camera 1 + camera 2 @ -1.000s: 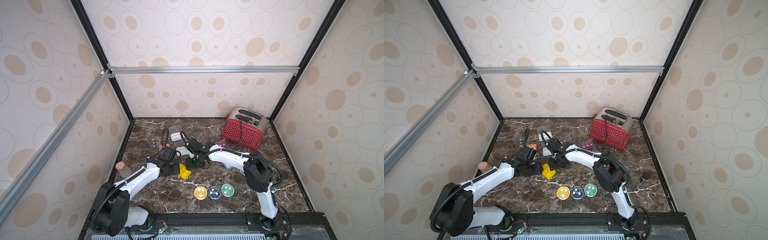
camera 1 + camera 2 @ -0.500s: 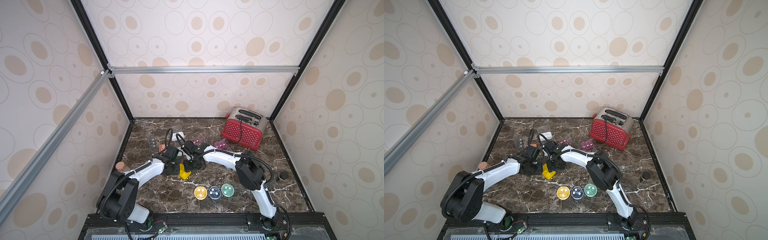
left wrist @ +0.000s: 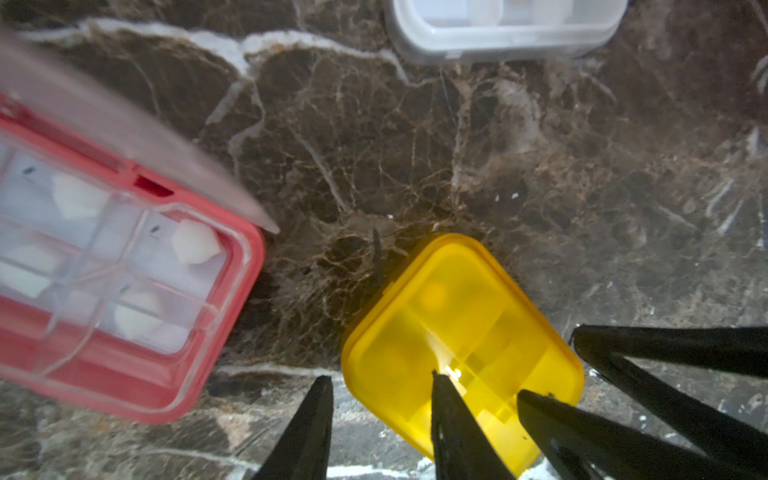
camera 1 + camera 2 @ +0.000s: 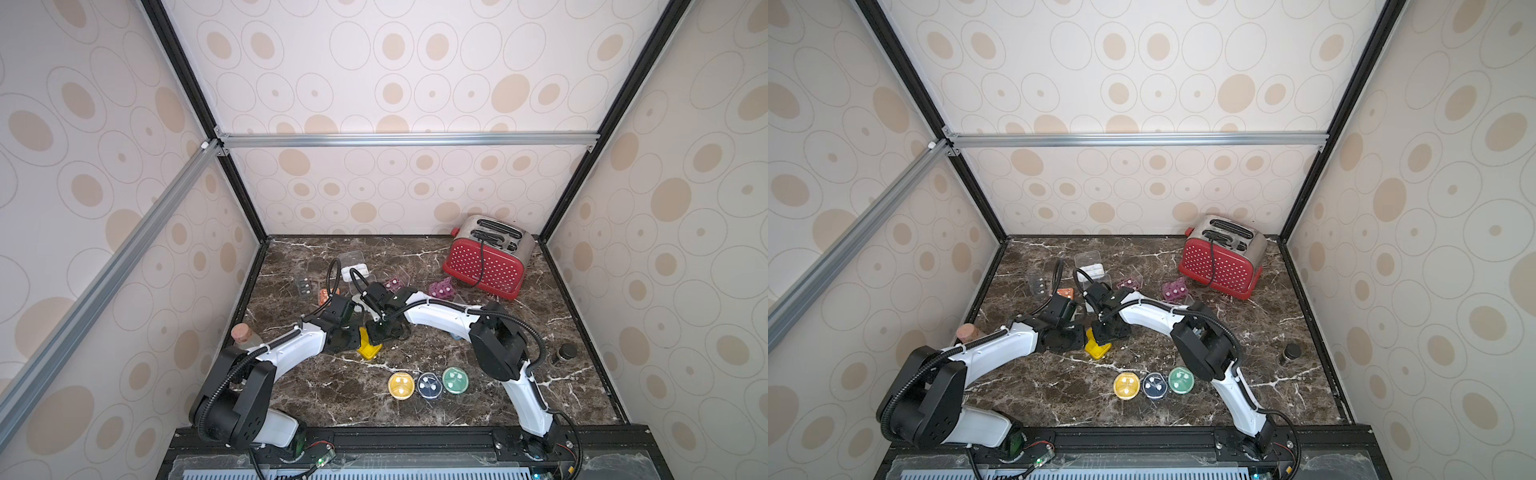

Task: Close pillboxes
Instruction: Close the lid on the pillbox.

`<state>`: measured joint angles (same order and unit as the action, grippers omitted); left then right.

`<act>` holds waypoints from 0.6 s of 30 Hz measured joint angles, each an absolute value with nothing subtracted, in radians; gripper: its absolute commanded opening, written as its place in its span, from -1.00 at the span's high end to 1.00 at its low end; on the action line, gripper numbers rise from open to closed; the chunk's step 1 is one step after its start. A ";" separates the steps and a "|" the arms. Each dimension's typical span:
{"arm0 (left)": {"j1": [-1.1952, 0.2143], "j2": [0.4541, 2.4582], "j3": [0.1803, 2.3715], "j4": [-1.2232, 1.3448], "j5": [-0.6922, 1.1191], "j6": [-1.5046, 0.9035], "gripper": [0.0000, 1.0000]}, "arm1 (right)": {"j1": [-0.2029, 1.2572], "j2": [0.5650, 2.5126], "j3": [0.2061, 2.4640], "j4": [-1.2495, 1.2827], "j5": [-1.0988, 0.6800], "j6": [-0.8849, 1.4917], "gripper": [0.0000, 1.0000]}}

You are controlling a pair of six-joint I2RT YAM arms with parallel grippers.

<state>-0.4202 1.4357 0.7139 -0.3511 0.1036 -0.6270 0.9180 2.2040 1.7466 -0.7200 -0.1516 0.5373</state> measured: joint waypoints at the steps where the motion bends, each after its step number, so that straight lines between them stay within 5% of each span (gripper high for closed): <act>1: -0.420 1.433 0.712 -0.349 0.105 -0.628 0.20 | 0.918 2.204 1.748 -0.723 -0.150 0.534 0.04; 11: -0.419 1.291 0.727 -0.488 0.076 -0.629 -0.26 | 0.914 2.196 1.758 -0.797 -0.134 0.409 -0.08; 18: -0.412 1.167 0.764 -0.550 0.046 -0.633 -0.36 | 0.915 2.173 1.779 -0.855 -0.090 0.305 -0.58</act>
